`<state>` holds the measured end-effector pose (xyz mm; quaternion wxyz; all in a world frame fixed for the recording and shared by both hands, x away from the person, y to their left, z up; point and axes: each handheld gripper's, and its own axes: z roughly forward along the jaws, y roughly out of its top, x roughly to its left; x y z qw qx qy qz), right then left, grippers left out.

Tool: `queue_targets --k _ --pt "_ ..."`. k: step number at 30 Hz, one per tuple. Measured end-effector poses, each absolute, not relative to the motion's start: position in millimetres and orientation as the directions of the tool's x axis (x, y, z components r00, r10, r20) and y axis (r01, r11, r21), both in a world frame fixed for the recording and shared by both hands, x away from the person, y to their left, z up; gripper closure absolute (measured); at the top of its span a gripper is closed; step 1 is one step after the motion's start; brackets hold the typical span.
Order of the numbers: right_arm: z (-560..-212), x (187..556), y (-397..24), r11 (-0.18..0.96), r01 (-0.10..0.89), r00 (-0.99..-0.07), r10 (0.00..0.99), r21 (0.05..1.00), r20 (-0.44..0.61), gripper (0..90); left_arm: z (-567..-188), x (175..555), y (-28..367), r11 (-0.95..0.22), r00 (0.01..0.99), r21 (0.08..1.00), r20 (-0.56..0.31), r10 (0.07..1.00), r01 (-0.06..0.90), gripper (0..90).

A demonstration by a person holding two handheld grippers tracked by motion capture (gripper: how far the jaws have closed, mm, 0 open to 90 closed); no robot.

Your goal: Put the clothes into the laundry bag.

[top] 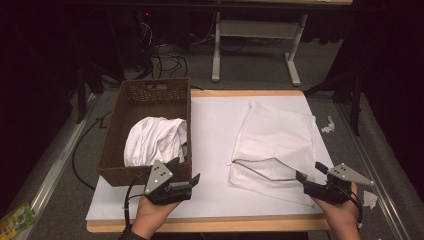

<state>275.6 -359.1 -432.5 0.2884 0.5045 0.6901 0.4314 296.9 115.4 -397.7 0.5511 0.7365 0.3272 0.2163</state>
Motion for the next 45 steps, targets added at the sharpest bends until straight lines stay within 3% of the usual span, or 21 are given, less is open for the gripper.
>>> queue_targets --k 18,26,31,38,42,45 --pt "-438.8 279.1 -361.9 0.116 0.47 -0.332 0.942 0.875 0.054 20.8 -381.3 312.6 177.0 -0.105 0.516 0.958 -0.049 0.855 0.267 14.8" --pt "-439.3 279.4 -363.3 0.113 0.471 -0.334 0.941 0.875 0.059 21.3 -377.9 316.4 199.5 -0.079 0.414 0.959 -0.042 0.909 0.271 8.1" --pt "-439.1 279.3 -363.6 0.111 0.469 -0.333 0.941 0.876 0.059 21.2 -378.7 318.5 201.4 -0.092 0.396 0.955 -0.028 0.918 0.281 0.2" --pt "-439.3 279.1 -363.4 0.111 0.47 -0.334 0.941 0.876 0.06 21.4 -378.0 317.8 198.3 -0.081 0.393 0.961 -0.031 0.919 0.264 0.3" --pt "-440.1 279.2 -363.1 0.095 0.473 -0.334 0.939 0.876 0.078 21.5 -372.5 326.3 192.2 -0.038 0.401 0.96 -0.079 0.913 0.277 0.7" --pt "-440.8 280.0 -362.3 0.101 0.476 -0.338 0.938 0.874 0.075 21.6 -365.2 335.3 183.2 -0.066 0.396 0.961 -0.047 0.917 0.269 1.6"
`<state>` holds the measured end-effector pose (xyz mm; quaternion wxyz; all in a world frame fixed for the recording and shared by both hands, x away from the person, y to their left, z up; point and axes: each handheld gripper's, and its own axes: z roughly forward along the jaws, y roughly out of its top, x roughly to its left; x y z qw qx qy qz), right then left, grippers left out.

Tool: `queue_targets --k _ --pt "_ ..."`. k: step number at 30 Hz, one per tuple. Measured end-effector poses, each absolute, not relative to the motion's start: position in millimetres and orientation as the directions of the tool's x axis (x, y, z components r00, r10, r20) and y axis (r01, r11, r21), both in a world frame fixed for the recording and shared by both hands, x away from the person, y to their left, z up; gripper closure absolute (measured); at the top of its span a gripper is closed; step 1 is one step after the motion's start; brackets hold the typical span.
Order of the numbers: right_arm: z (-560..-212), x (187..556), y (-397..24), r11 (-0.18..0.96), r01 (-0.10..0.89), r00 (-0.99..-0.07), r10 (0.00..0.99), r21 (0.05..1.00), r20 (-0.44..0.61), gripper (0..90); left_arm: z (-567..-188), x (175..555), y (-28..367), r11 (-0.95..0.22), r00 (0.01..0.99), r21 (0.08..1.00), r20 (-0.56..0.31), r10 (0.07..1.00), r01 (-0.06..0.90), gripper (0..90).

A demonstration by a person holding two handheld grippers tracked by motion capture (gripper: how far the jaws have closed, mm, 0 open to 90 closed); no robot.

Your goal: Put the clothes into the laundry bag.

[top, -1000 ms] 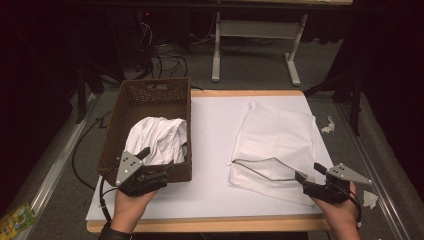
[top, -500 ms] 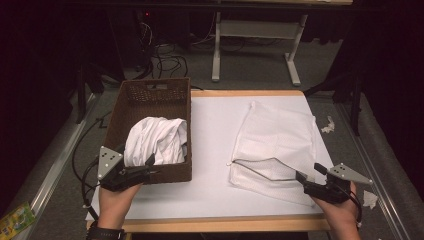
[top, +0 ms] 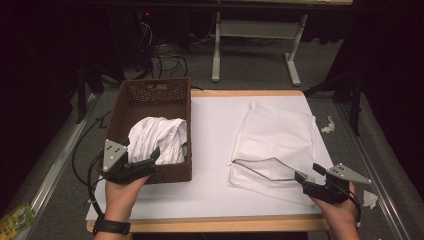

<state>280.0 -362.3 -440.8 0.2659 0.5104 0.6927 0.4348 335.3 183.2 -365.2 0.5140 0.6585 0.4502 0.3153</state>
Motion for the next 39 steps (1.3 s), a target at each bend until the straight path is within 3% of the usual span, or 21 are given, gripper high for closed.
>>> queue_targets --k 7,17,21,30,39 --pt "-438.5 278.8 -365.1 0.088 0.467 -0.333 0.939 0.88 0.083 21.6 -352.7 360.6 167.6 -0.074 0.383 0.961 -0.035 0.923 0.266 2.7" --pt "-437.8 279.1 -367.2 0.074 0.463 -0.339 0.935 0.883 0.1 21.8 -350.8 410.6 158.6 -0.111 0.366 0.915 -0.043 0.929 0.389 3.0" --pt "-439.8 280.2 -367.8 0.072 0.471 -0.342 0.934 0.879 0.107 21.9 -353.8 431.4 164.3 -0.154 0.369 0.852 -0.049 0.928 0.5 2.3" --pt "-440.6 283.2 -369.4 0.078 0.472 -0.352 0.93 0.878 0.107 22.0 -374.2 468.4 174.8 -0.25 0.356 0.603 -0.061 0.933 0.758 0.6" --pt "-441.2 283.4 -367.6 0.086 0.475 -0.359 0.927 0.876 0.103 22.1 -395.9 484.0 170.2 -0.26 0.329 0.453 -0.08 0.941 0.853 0.4"
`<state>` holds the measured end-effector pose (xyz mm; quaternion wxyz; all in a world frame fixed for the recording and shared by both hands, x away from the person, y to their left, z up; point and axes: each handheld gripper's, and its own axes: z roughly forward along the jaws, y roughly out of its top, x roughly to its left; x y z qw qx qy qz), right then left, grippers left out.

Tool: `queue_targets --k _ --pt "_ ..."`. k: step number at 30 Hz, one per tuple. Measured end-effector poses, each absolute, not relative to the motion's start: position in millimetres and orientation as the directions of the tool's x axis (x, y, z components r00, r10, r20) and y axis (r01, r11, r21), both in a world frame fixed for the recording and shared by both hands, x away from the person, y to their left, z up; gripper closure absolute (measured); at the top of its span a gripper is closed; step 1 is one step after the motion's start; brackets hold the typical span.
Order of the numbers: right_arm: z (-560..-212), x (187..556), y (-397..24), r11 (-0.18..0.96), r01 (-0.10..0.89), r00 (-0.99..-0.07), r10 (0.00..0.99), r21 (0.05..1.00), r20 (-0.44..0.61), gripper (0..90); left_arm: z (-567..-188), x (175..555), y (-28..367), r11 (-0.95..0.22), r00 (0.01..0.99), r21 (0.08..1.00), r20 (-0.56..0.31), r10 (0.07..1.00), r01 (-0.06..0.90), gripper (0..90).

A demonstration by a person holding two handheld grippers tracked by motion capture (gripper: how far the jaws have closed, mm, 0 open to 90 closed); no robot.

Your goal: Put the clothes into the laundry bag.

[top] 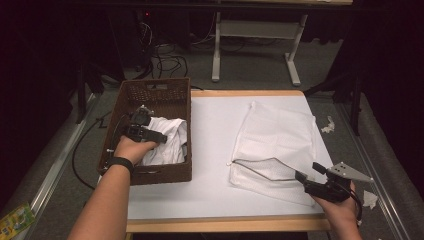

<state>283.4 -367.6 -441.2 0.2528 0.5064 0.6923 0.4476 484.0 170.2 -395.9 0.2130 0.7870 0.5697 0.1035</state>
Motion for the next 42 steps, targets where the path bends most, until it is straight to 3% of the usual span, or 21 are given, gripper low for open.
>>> queue_targets --k 5,21,29,34,42 --pt "-441.3 283.7 -368.9 0.084 0.472 -0.355 0.929 0.877 0.102 22.2 -406.5 492.2 169.2 -0.252 0.301 0.352 -0.091 0.949 0.901 0.0" --pt "-442.9 284.4 -366.3 0.09 0.485 -0.353 0.93 0.87 0.1 22.3 -428.3 515.6 158.8 -0.27 0.297 0.285 -0.055 0.953 0.92 0.0" --pt "-441.6 282.9 -367.3 0.083 0.48 -0.346 0.932 0.874 0.102 22.6 -439.5 512.6 145.1 -0.34 0.332 0.252 0.076 0.94 0.906 2.2" --pt "-440.8 282.0 -367.5 0.083 0.475 -0.35 0.931 0.876 0.102 23.4 -435.7 509.9 146.2 -0.338 0.326 0.261 0.091 0.941 0.904 19.5" --pt "-439.7 281.1 -365.5 0.088 0.472 -0.373 0.921 0.877 0.109 28.2 -430.6 504.6 144.2 -0.387 0.368 0.272 0.121 0.922 0.881 54.3"
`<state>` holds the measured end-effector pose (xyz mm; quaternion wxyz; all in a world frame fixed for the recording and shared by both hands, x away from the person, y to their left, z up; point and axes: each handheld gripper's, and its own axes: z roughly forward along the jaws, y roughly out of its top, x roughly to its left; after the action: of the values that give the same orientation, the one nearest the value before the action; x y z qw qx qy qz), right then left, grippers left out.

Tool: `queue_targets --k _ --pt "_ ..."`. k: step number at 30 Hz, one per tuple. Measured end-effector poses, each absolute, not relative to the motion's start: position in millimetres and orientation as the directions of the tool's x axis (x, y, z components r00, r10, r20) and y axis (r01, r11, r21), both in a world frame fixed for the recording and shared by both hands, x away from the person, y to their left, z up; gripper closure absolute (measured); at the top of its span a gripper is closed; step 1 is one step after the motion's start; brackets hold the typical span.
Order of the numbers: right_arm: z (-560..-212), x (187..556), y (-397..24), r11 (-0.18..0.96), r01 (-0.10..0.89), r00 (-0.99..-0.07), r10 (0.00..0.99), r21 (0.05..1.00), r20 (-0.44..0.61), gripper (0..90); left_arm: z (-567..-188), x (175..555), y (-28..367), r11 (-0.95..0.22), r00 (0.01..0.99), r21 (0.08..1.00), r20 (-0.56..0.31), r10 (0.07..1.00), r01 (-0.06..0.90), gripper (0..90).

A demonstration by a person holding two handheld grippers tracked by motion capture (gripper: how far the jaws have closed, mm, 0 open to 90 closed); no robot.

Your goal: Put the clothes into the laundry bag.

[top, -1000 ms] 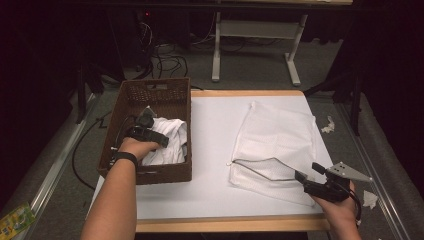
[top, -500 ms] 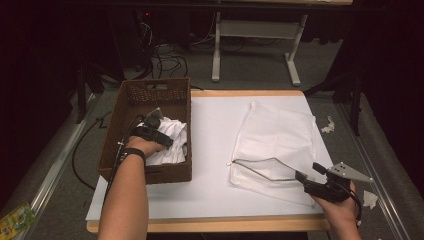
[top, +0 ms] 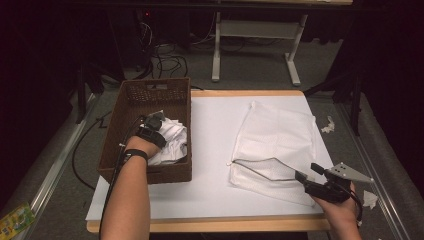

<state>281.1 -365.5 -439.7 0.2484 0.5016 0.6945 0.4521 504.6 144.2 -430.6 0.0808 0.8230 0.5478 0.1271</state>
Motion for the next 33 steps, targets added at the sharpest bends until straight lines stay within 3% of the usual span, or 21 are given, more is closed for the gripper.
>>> queue_targets --k 4,8,11,22,27,33 --pt "-438.9 280.8 -361.4 0.114 0.466 -0.389 0.917 0.877 0.088 29.1 -427.0 503.1 145.6 -0.378 0.362 0.287 0.107 0.926 0.88 63.8" --pt "-436.3 283.1 -356.9 0.128 0.467 -0.401 0.912 0.875 0.081 31.4 -419.2 502.0 150.8 -0.359 0.354 0.336 0.077 0.932 0.871 67.6" --pt "-431.3 285.8 -355.1 0.138 0.46 -0.403 0.912 0.877 0.069 32.3 -411.4 499.9 156.5 -0.339 0.354 0.389 0.034 0.934 0.857 68.3" --pt "-417.7 298.1 -350.1 0.135 0.465 -0.416 0.906 0.875 0.081 36.6 -382.1 477.0 177.7 -0.274 0.343 0.616 0.006 0.939 0.739 69.4" --pt "-429.9 326.0 -351.4 0.162 0.502 -0.42 0.904 0.85 0.076 37.3 -374.3 465.5 182.2 -0.248 0.338 0.697 0.009 0.941 0.672 69.2" --pt "-446.7 328.7 -354.0 0.159 0.52 -0.432 0.897 0.839 0.098 42.0 -369.7 453.3 185.0 -0.212 0.354 0.775 -0.016 0.935 0.595 69.2"
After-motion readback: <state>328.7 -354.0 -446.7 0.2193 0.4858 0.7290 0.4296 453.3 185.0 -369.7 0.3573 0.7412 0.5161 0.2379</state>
